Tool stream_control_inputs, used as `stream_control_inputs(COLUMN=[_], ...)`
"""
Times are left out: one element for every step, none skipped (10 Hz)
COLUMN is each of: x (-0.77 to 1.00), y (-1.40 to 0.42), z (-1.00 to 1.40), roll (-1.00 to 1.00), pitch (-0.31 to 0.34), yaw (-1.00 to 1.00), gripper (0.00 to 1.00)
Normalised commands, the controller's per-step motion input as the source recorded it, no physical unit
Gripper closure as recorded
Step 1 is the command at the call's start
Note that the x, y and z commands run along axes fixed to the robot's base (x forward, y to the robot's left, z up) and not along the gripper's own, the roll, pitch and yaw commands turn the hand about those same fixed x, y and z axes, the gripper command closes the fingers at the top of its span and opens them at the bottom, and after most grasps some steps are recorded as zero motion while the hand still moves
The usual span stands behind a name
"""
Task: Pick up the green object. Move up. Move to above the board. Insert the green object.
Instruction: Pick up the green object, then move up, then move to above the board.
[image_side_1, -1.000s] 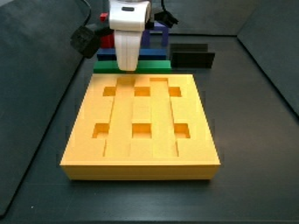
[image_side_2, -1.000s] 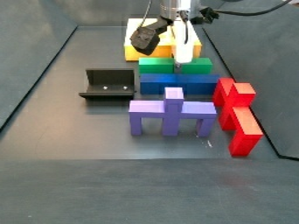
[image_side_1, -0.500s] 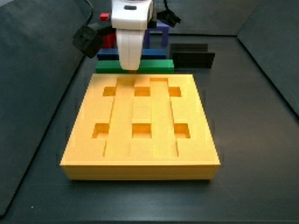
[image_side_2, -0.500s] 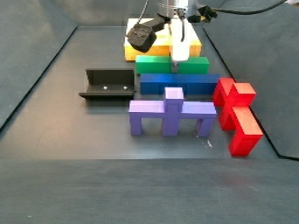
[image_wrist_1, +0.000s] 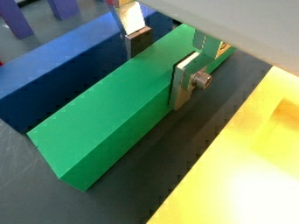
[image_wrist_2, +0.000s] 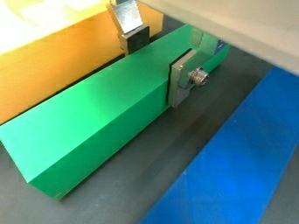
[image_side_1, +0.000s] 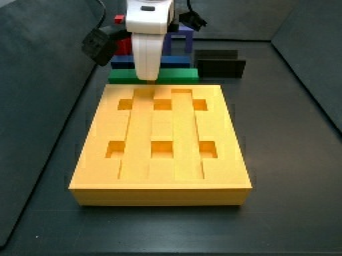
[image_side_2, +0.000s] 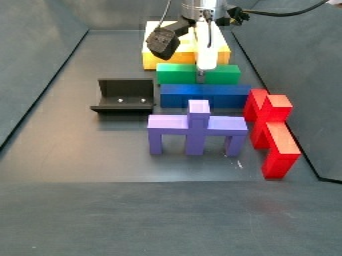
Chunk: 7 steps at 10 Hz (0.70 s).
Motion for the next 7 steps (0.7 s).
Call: stream_control_inputs(x=[0.0,0.0,-0.03,-0.06,-0.02,0.0,-0.01], y=[0.0,0.0,-0.03,-0.03,-0.01,0.0,0.0], z=[0.0,0.83,0.77,0.49,0.22,1.4,1.4], roll=[0.0,0.0,-0.01,-0.04,-0.06,0.0,0.0], pitch=[0.0,0.0,0.031,0.047,0.028,0.0,0.007], yaw=[0.0,0.0,-0.01,0.0,0.0,0.0,0.0], gripper=[1.0,1.0,1.0,1.0,1.0,1.0,1.0])
